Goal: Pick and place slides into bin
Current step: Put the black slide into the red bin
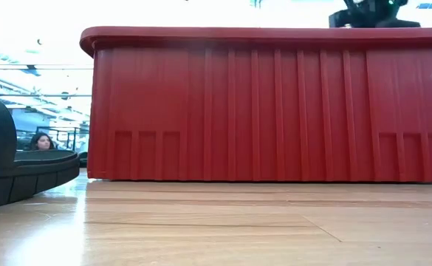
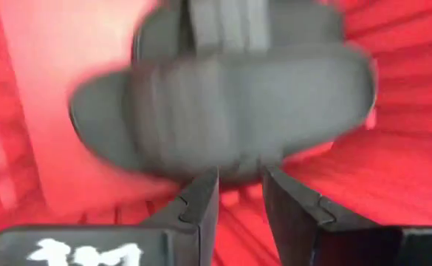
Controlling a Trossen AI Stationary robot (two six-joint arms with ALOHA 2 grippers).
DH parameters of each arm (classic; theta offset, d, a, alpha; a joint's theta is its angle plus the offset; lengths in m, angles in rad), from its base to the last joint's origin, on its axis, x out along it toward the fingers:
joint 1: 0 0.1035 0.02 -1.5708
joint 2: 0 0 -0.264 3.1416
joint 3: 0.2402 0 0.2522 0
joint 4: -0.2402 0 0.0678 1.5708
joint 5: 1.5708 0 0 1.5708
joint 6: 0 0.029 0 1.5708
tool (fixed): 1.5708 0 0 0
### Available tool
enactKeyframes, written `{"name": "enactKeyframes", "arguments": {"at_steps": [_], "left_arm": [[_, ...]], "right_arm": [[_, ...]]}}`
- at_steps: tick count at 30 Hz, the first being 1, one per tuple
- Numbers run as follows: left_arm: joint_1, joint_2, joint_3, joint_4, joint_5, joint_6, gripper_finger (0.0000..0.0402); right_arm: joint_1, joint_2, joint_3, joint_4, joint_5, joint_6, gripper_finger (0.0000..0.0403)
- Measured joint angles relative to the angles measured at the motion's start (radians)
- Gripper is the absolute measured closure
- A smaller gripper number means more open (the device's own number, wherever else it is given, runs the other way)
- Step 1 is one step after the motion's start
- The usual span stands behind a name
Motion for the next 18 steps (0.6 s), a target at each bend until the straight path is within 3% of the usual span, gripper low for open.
{"name": "enactKeyframes", "arguments": {"at_steps": [4,8,11,18], "left_arm": [[0.009,0.000,0.000,-0.003,0.015,-0.004,0.0215],[0.014,0.000,0.000,-0.018,0.015,-0.006,0.0215],[0.018,0.000,0.000,-0.022,0.015,-0.006,0.0215],[0.021,0.000,0.000,-0.023,0.015,-0.030,0.0215]], "right_arm": [[-0.001,0.004,0.077,0.161,-0.160,0.029,0.0310],[0.000,0.085,0.110,0.214,-0.233,0.029,0.0342],[-0.001,0.190,0.111,0.169,-0.234,-0.021,0.0390],[-0.028,0.320,0.111,0.346,-0.231,-0.032,0.0401]]}}
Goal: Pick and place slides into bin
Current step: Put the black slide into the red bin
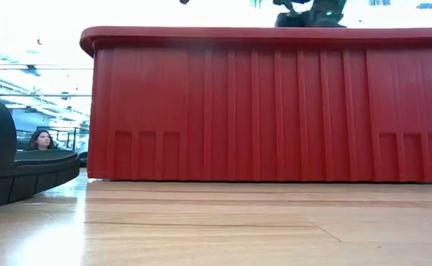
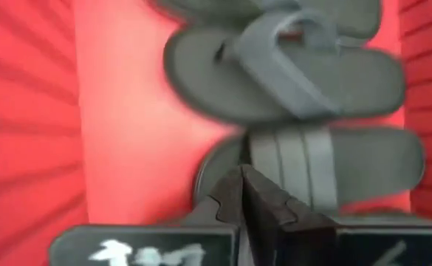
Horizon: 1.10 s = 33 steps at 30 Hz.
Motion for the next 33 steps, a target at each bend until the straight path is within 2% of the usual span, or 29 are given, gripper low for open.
{"name": "enactKeyframes", "arguments": {"at_steps": [3,7,11,33], "left_arm": [[0.000,0.000,0.000,-0.005,0.000,-0.002,0.0215],[0.000,0.000,0.000,-0.008,0.000,-0.002,0.0215],[0.000,0.000,0.000,-0.010,0.000,0.002,0.0215],[0.019,0.000,0.000,-0.030,-0.009,0.002,0.0215]], "right_arm": [[-0.036,0.030,0.000,0.052,-0.088,-0.002,0.0402],[-0.079,0.082,0.000,0.030,-0.225,-0.022,0.0402],[-0.093,0.121,0.000,-0.028,-0.264,-0.056,0.0403],[-0.188,0.132,-0.068,-0.304,-0.171,-0.094,0.0403]]}}
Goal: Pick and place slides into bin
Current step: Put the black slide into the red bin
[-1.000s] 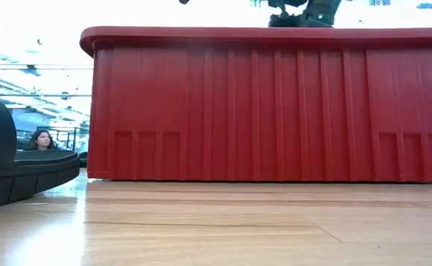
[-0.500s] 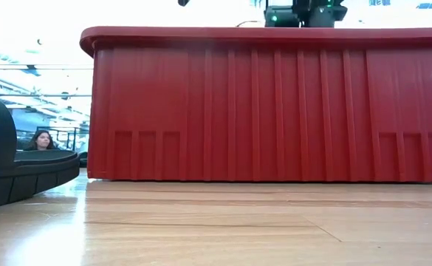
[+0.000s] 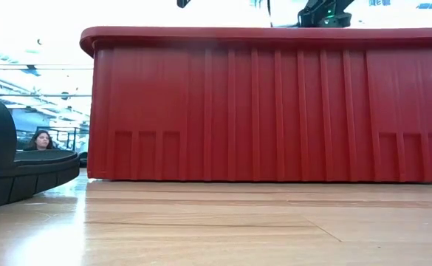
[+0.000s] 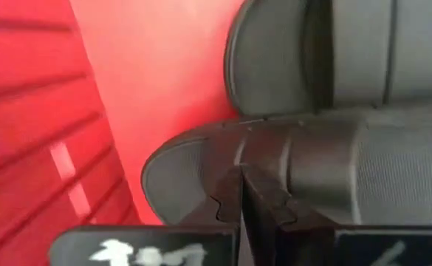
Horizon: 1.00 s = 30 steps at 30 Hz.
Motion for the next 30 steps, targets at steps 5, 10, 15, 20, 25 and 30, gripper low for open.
{"name": "enactKeyframes", "arguments": {"at_steps": [5,10,15,20,25,30], "left_arm": [[0.000,0.000,0.000,0.000,0.000,-0.001,0.0215],[0.002,0.000,0.000,0.000,0.000,0.000,0.0215],[0.010,0.000,0.000,0.000,0.000,0.008,0.0215],[0.020,0.000,0.000,0.000,0.001,0.003,0.0215],[0.021,0.000,0.000,0.000,0.001,0.002,0.0215],[0.021,0.000,0.000,-0.001,0.002,-0.005,0.0215]], "right_arm": [[0.000,-0.028,-0.002,-0.022,0.039,0.007,0.0403],[-0.003,-0.075,-0.002,0.089,0.038,0.021,0.0403],[0.001,-0.120,0.000,0.251,-0.032,0.031,0.0403],[-0.020,-0.069,0.000,0.332,-0.067,0.034,0.0403],[-0.038,0.018,0.000,0.356,0.015,0.057,0.0403],[-0.064,0.064,0.000,0.341,0.128,0.109,0.0403]]}}
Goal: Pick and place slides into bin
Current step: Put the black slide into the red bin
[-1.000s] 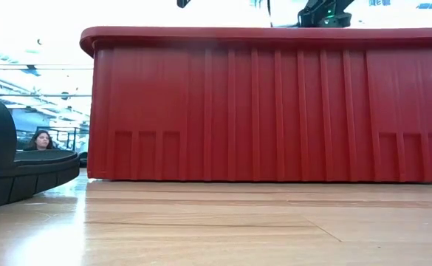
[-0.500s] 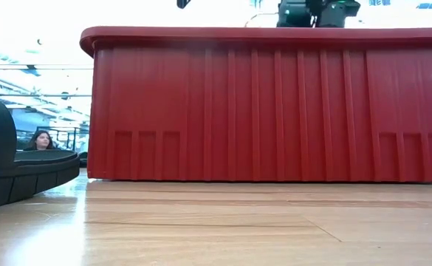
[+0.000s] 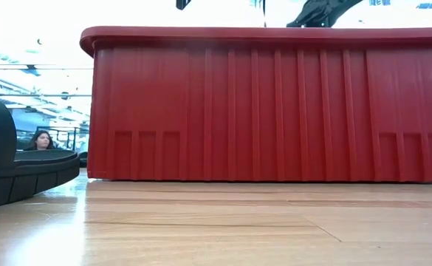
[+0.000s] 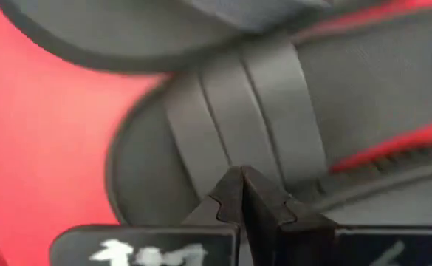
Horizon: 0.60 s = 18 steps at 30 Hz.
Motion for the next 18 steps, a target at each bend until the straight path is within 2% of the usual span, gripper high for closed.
{"name": "enactKeyframes", "arguments": {"at_steps": [5,11,18], "left_arm": [[0.000,0.000,0.000,-0.017,0.001,0.000,0.0215],[0.000,0.000,0.000,-0.019,0.003,0.000,0.0215],[0.000,0.000,0.000,-0.021,0.003,0.000,0.0215]], "right_arm": [[-0.040,0.003,0.000,-0.046,0.067,-0.007,0.0403],[-0.095,-0.003,0.000,-0.092,0.066,-0.031,0.0403],[-0.101,-0.018,0.000,-0.107,0.042,-0.092,0.0403]]}}
